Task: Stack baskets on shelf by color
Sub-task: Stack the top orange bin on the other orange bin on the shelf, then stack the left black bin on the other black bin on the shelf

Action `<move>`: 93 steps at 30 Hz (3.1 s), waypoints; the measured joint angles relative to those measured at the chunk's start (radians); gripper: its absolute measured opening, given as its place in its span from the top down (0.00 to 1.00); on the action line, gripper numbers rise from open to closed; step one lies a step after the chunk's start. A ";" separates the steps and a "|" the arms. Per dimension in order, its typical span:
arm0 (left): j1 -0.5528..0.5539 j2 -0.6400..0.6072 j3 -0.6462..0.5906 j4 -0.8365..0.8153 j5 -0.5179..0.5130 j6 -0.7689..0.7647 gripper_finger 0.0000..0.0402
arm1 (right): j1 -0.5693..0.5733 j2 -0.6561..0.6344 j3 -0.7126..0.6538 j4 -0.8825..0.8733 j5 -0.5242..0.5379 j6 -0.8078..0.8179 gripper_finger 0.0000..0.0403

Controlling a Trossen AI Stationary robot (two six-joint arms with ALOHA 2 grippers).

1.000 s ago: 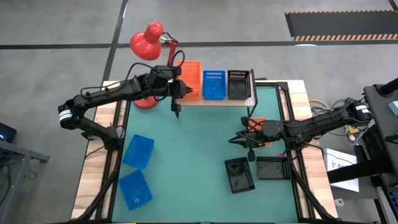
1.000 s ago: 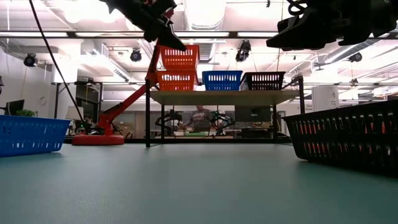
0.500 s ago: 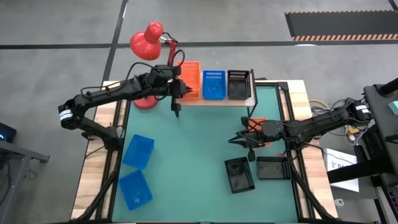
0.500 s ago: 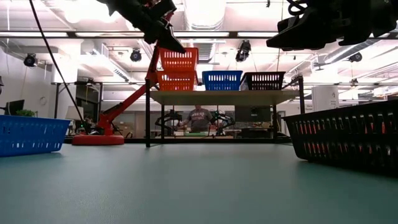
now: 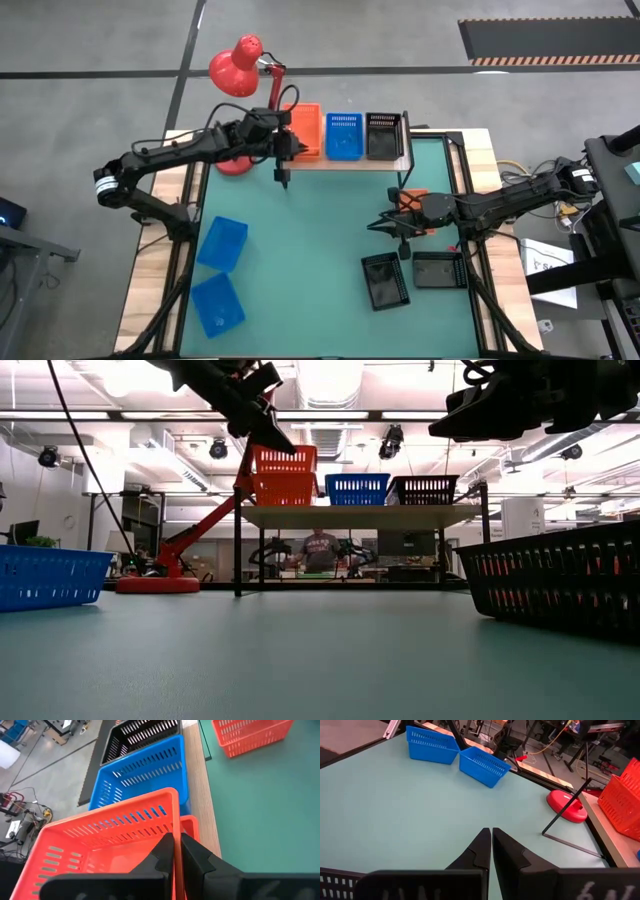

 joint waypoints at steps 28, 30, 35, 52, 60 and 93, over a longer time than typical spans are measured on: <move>-0.003 -0.015 -0.002 0.035 -0.008 -0.053 0.82 | 0.000 0.000 0.000 -0.003 0.000 0.010 0.98; -0.003 -0.022 -0.002 0.027 -0.008 -0.053 0.82 | 0.000 0.000 0.000 -0.003 0.000 0.010 0.98; -0.016 -0.049 -0.002 0.040 -0.008 -0.078 0.82 | 0.000 0.000 0.000 -0.004 0.000 0.014 0.98; -0.022 -0.035 -0.034 0.058 -0.048 -0.131 0.94 | 0.000 0.000 0.000 -0.004 0.000 0.015 0.98; -0.028 -0.035 -0.034 0.069 -0.049 -0.131 0.94 | 0.000 0.000 0.000 -0.004 0.000 0.017 0.98; -0.762 -0.096 -0.437 0.695 -0.078 -0.240 0.94 | 0.000 0.015 0.000 -0.029 -0.001 0.096 0.98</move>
